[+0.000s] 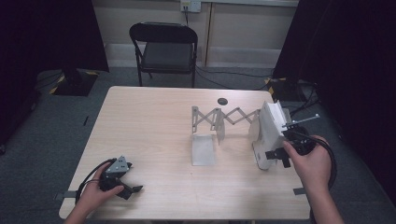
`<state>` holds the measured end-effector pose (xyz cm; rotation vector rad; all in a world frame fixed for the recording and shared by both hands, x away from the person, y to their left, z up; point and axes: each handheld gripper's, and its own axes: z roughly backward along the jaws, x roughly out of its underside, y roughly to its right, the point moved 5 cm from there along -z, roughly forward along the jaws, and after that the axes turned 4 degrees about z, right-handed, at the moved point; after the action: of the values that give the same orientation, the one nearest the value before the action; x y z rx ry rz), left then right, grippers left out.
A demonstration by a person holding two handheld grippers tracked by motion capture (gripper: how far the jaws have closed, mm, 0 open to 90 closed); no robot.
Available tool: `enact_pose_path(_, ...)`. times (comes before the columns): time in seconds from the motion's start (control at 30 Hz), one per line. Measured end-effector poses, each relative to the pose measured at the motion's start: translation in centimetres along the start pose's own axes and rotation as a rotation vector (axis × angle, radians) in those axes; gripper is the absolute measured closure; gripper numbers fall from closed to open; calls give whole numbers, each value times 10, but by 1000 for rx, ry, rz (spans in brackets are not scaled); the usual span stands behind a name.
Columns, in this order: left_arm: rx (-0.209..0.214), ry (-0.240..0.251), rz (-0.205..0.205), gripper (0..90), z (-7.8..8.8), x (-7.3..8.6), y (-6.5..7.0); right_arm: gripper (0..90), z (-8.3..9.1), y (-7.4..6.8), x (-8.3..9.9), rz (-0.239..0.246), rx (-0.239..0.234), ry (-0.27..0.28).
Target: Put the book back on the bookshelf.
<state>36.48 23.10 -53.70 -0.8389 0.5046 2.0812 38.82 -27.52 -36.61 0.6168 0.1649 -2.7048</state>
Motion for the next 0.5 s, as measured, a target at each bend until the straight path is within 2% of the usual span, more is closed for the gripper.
enact_pose_path(0.3,0,0,0,0,0,0,0,207,-3,-8,8,24,-26,-5)
enact_pose_path(0.5,1,2,0,0,0,0,0,207,-6,-18,9,55,-47,-3)
